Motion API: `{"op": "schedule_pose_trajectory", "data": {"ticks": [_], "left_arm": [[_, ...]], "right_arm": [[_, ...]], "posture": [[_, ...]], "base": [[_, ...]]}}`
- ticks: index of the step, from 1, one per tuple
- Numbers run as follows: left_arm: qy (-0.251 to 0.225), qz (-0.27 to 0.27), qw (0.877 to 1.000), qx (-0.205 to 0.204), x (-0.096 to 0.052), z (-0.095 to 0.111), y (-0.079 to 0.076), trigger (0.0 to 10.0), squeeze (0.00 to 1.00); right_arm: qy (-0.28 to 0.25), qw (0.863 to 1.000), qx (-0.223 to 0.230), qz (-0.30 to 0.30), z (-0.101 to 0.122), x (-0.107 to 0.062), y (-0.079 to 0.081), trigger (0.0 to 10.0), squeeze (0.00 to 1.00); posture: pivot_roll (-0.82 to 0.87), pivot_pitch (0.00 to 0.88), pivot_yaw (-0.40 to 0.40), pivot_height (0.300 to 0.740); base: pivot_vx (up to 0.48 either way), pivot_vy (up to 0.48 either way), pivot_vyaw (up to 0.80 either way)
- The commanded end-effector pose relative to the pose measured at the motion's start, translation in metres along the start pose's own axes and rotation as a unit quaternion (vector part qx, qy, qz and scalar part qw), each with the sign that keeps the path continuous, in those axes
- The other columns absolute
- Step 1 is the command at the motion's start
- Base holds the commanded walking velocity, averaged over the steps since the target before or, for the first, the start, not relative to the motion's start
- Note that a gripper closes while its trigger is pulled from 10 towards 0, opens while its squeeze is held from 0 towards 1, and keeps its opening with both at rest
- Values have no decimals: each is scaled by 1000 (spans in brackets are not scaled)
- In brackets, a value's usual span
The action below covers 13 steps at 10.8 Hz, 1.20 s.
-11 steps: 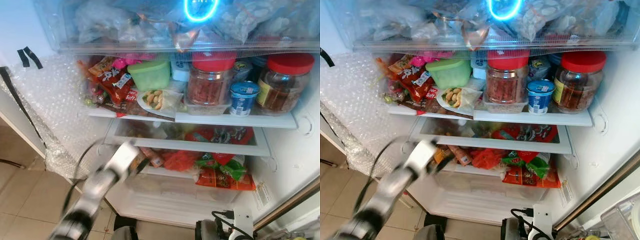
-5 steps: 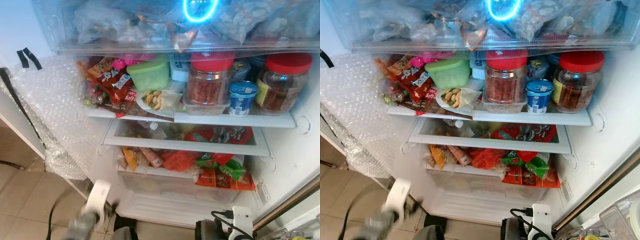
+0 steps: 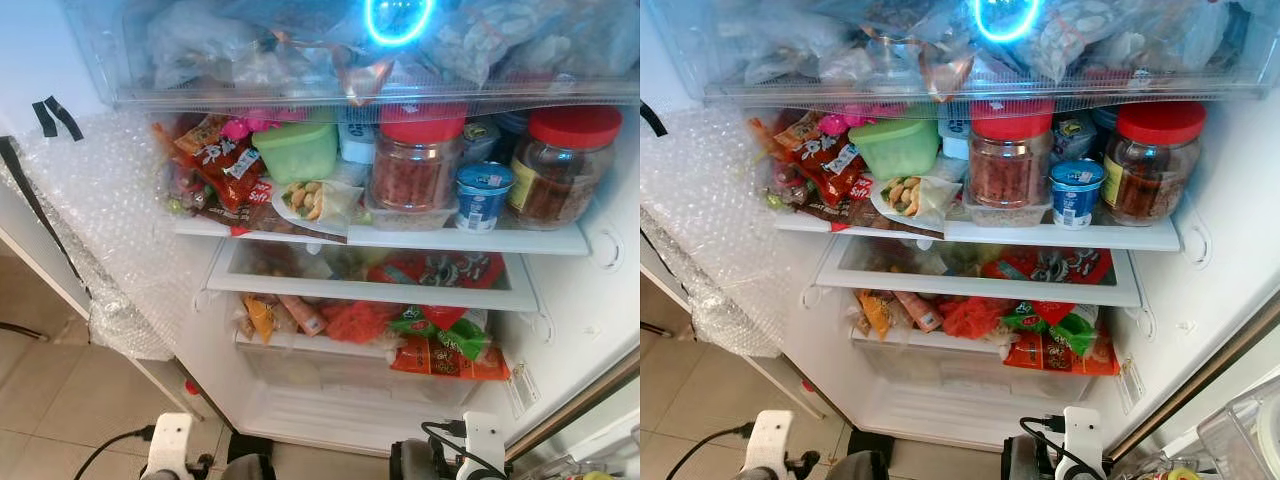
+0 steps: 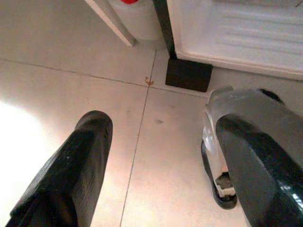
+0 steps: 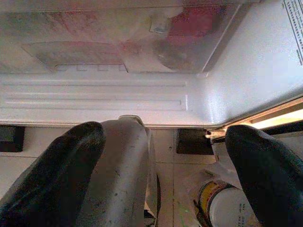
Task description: Restocking fridge
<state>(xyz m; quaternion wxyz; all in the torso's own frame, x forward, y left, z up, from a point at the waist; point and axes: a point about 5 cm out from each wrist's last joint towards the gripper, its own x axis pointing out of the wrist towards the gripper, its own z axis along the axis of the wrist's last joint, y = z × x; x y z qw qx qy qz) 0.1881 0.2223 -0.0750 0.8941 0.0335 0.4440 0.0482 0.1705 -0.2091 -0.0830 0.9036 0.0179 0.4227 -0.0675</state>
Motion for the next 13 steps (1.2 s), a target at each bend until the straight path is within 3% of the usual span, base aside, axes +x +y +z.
{"op": "schedule_pose_trajectory", "data": {"ticks": [1,13], "left_arm": [[16,9,1000,-1,-2,-9,8,10000,0],[44,4,999,0,-7,-27,11,10000,0]], "right_arm": [[95,995,-13,-2,-44,-12,-4,10000,0],[97,995,-10,3,-45,-12,-2,10000,0]], "posture": [[-171,0,101,620],[-164,0,103,620]], "base": [[0,480,0],[0,394,0]]}}
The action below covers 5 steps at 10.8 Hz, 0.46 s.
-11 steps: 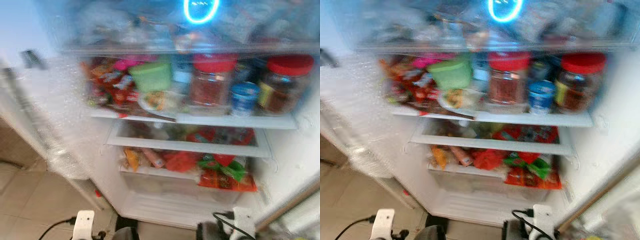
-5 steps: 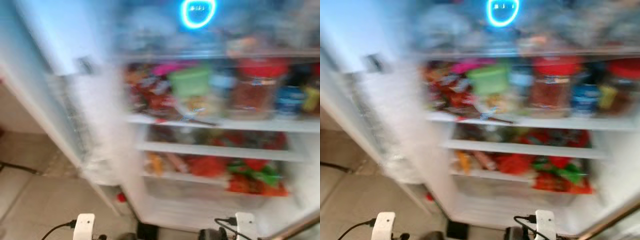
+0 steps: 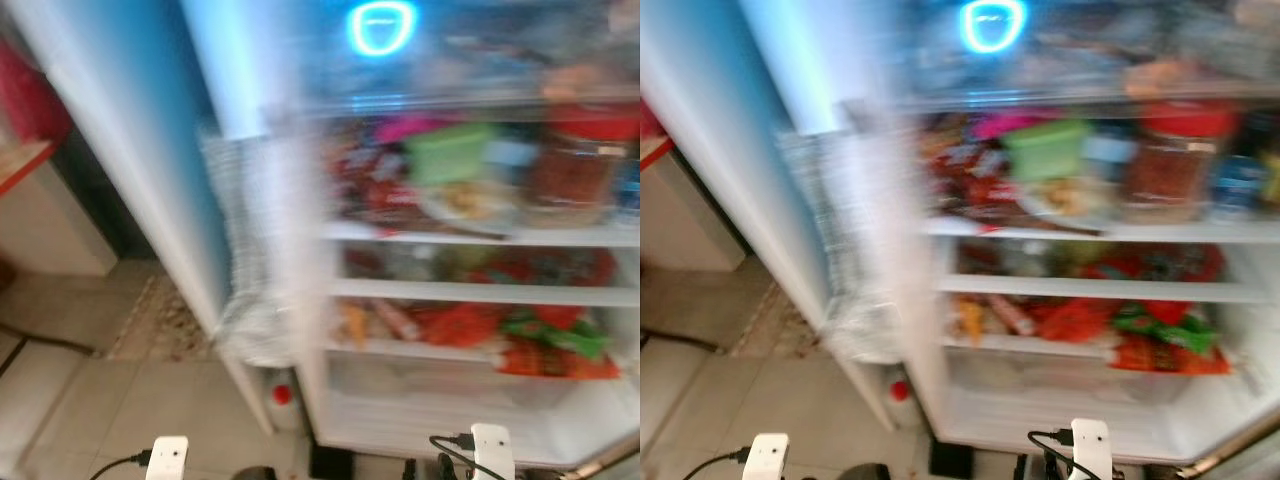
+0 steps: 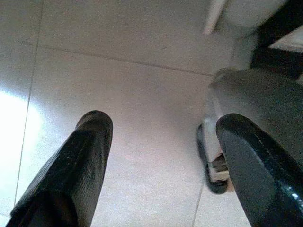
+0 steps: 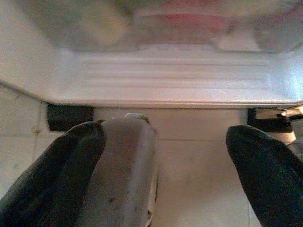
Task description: Restocking fridge
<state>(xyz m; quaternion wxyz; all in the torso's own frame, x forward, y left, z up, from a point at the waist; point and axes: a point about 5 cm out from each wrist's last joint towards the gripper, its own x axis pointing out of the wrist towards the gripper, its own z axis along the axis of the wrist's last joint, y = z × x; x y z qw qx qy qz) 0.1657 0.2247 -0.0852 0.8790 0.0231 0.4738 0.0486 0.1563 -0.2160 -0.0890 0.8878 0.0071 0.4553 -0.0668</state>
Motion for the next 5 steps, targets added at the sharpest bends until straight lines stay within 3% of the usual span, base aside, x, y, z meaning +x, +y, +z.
{"op": "schedule_pose_trajectory", "data": {"ticks": [1,3,5], "left_arm": [[10,9,1000,8,-1,-3,8,10000,0],[15,6,1000,6,-2,-6,7,10000,0],[13,3,1000,11,-1,-5,6,10000,0]], "right_arm": [[62,998,2,10,-31,-6,7,10000,0],[61,998,21,10,-30,-6,7,10000,0],[58,998,18,6,-30,-6,6,10000,0]], "posture": [[-164,0,103,620],[-156,0,101,630],[-157,0,99,660]], "base": [[0,356,0],[0,322,0],[0,0,0]]}}
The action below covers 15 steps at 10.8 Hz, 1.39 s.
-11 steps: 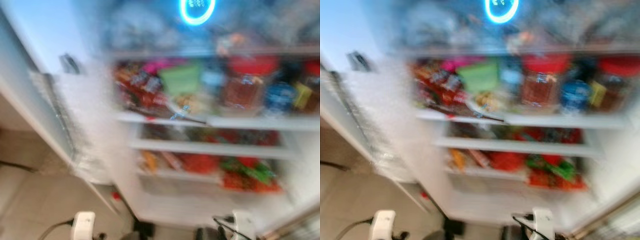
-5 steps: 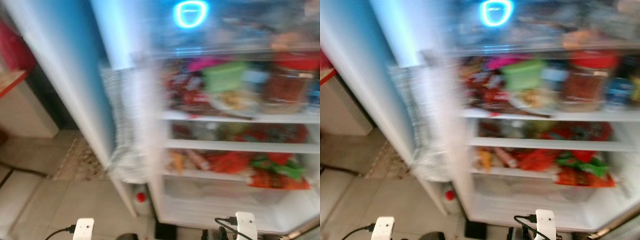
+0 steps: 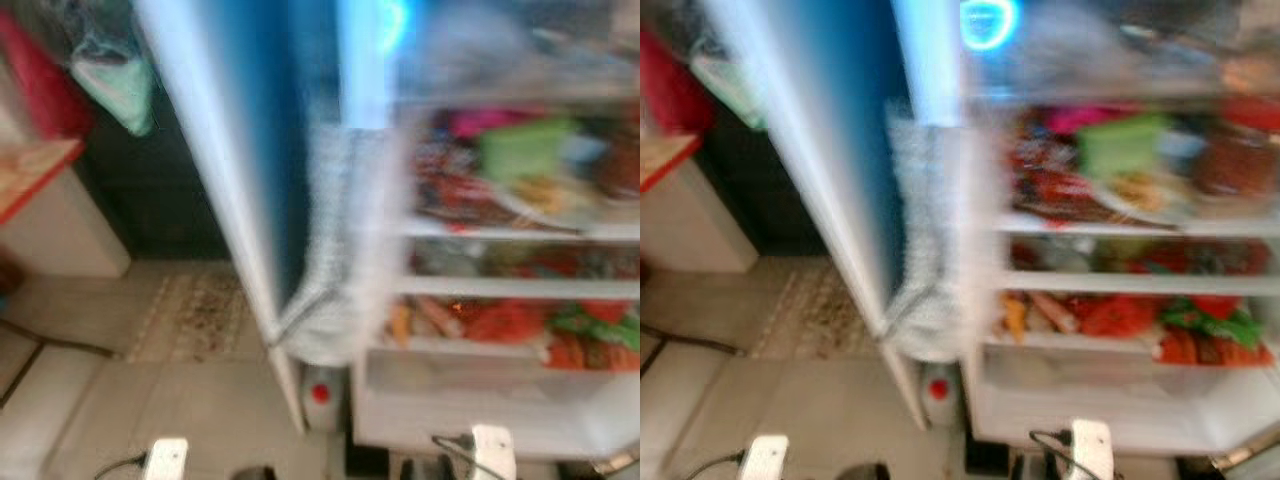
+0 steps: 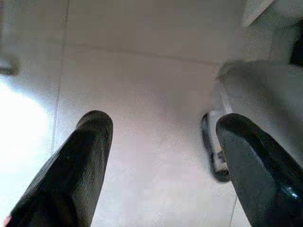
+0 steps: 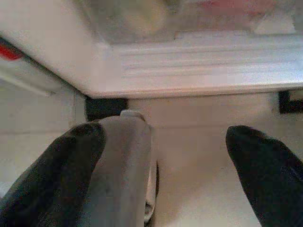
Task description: Restocking fridge
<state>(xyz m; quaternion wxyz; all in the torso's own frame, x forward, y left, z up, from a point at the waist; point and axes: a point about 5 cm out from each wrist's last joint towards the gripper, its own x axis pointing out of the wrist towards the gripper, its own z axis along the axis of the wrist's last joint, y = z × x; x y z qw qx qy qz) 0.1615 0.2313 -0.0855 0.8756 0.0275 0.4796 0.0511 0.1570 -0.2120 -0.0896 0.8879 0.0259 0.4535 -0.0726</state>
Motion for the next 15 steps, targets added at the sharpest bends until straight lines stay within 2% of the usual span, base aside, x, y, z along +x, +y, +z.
{"op": "schedule_pose_trajectory", "data": {"ticks": [1,4,5,9,15], "left_arm": [[6,-3,1000,8,0,-2,-1,10000,0],[4,-8,1000,15,0,-1,-2,10000,0],[4,-8,1000,16,0,0,-2,10000,0],[4,-8,1000,19,0,0,-2,10000,0],[11,-14,999,41,0,-1,-2,10000,0]], "right_arm": [[63,998,-2,4,-30,-6,1,10000,0],[65,998,-1,6,-30,-6,1,10000,0],[65,998,-1,5,-30,-6,1,10000,0],[65,998,-1,5,-30,-6,1,10000,0],[57,998,10,-1,-31,-7,2,10000,0]], "posture": [[-156,0,99,675],[-153,0,96,735],[-152,0,96,740],[-152,0,95,740],[-159,0,108,740]], "base": [[0,0,0],[0,0,0],[0,0,0],[0,0,0],[0,346,0]]}}
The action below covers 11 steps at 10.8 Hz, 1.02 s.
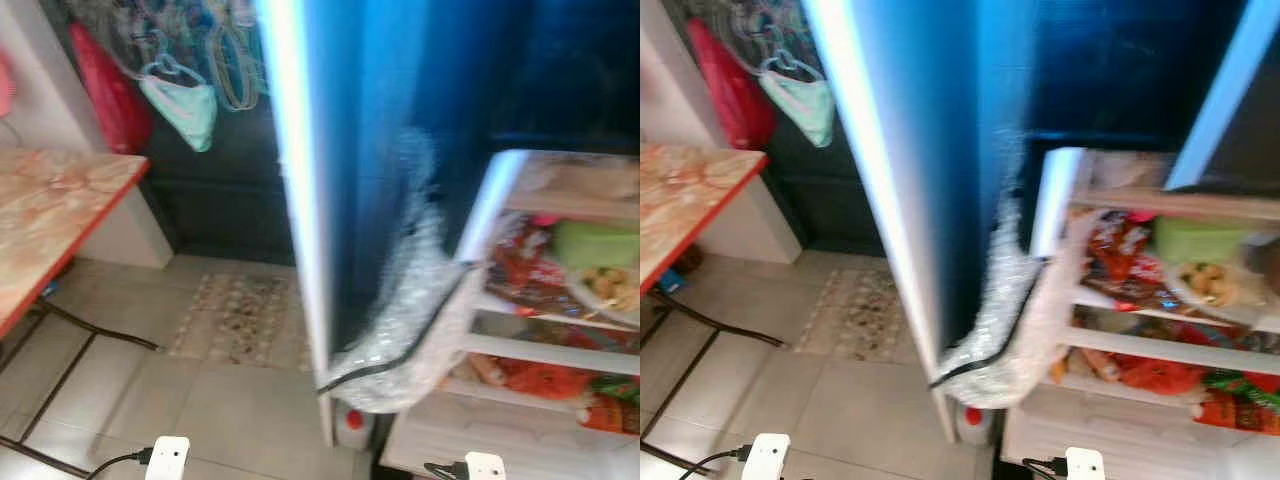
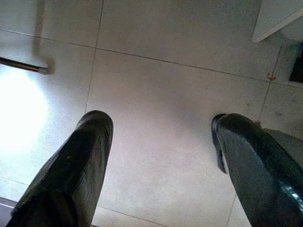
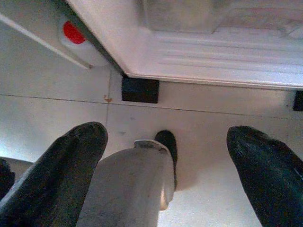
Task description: Restocking fridge
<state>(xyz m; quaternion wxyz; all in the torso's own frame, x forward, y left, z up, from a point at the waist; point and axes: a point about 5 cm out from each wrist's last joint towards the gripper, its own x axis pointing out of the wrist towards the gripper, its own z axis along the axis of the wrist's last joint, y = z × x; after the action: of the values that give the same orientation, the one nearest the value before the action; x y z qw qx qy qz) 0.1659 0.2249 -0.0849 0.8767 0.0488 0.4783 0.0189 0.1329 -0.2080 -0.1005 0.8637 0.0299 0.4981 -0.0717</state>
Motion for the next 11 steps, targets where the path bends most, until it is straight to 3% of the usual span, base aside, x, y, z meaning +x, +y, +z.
{"op": "schedule_pose_trajectory", "data": {"ticks": [1,4,6,9,11], "left_arm": [[15,2,1000,11,-1,-6,4,10000,0],[18,-6,1000,22,-1,-7,3,10000,0],[16,-10,999,34,-1,-6,3,10000,0],[17,-10,999,43,-1,-4,5,10000,0],[17,-10,999,43,-1,-4,5,10000,0]], "right_arm": [[7,1000,8,0,-5,-1,2,10000,0],[4,1000,-1,-3,-6,-1,2,10000,0],[8,998,-51,18,-4,-1,4,10000,0],[3,1000,-27,4,-5,-1,5,10000,0],[6,998,-64,16,-3,0,6,10000,0]], "posture": [[-161,0,109,740],[-178,0,118,740],[-180,0,122,740],[-200,0,129,740],[-230,0,128,740]], "base": [[0,352,0],[0,361,-458],[0,369,0],[0,366,0],[0,366,0]]}}
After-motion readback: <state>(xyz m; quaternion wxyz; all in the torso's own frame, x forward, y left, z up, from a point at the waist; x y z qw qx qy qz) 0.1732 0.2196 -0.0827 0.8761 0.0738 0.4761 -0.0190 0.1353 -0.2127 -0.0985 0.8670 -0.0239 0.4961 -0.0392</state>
